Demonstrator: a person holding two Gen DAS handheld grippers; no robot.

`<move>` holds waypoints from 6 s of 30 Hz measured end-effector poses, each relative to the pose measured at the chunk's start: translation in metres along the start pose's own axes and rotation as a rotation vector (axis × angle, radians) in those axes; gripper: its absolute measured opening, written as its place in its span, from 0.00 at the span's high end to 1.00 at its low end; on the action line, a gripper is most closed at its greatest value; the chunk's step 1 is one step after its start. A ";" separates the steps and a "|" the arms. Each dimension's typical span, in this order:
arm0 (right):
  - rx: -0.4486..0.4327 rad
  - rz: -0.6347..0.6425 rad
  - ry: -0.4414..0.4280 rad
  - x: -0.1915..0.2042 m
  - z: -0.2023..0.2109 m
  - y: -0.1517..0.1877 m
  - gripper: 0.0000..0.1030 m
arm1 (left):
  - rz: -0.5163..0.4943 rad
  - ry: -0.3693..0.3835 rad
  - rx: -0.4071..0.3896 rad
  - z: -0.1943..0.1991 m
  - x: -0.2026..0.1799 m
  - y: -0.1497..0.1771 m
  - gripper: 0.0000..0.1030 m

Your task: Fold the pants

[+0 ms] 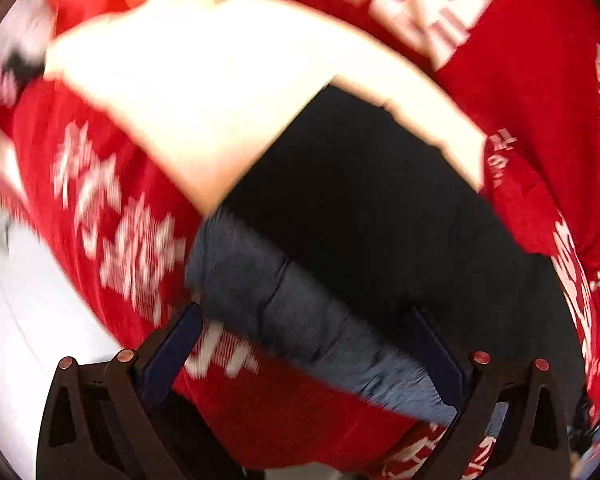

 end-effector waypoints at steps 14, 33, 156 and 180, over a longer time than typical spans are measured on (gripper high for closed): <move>-0.012 -0.005 0.005 0.000 0.000 0.000 0.00 | -0.321 -0.074 0.080 -0.064 -0.107 -0.052 0.01; 0.156 0.064 -0.142 0.017 0.076 0.035 0.00 | -0.816 0.068 0.164 -0.020 -0.330 0.206 0.00; -0.034 0.069 -0.655 0.150 0.184 0.081 0.12 | -0.761 0.255 0.137 0.016 -0.315 0.183 0.00; 0.213 0.031 -0.752 0.192 0.061 -0.035 0.09 | -0.750 0.258 0.113 0.013 -0.313 0.187 0.00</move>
Point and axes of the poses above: each gripper's, at about its wrist camera, not at the fingertips, and z roughly against the way its jaws point, x to its left, y to its underside, the point moved 6 cm from there along -z, roughly the way its jaws point, and after that the axes turned 4 degrees about z, right-handed, at the moved point
